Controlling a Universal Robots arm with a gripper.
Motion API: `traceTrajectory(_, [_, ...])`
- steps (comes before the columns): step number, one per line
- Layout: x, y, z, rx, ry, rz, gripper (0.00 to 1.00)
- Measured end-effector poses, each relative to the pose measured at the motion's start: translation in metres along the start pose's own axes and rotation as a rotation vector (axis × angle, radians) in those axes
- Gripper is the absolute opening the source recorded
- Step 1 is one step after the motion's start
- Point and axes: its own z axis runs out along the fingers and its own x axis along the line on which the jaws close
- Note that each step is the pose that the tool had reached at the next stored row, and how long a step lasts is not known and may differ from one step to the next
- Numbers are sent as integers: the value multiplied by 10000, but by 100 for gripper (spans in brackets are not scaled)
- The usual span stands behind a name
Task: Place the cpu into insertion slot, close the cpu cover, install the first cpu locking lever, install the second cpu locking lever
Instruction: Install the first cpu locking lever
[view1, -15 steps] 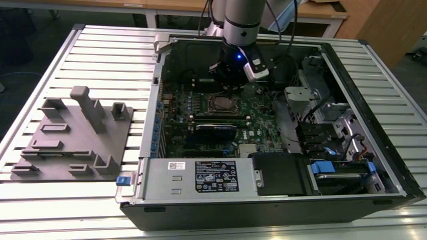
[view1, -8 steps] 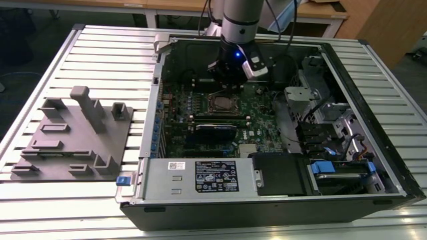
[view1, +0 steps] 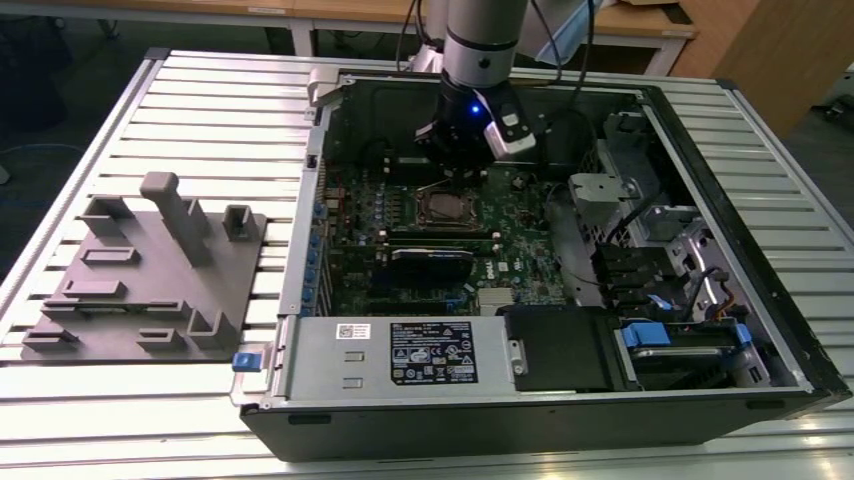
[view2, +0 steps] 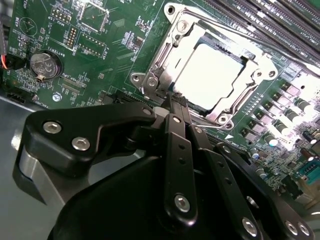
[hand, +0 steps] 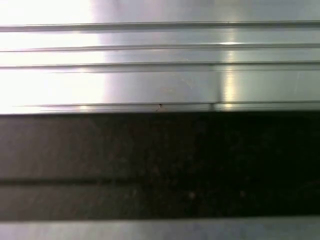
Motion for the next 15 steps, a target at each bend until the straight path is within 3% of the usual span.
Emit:
traceTrajectory(11, [-1, -70, 0, 0, 0, 0, 10])
traceTrajectory(15, [40, -105, 0, 0, -10, 0, 10])
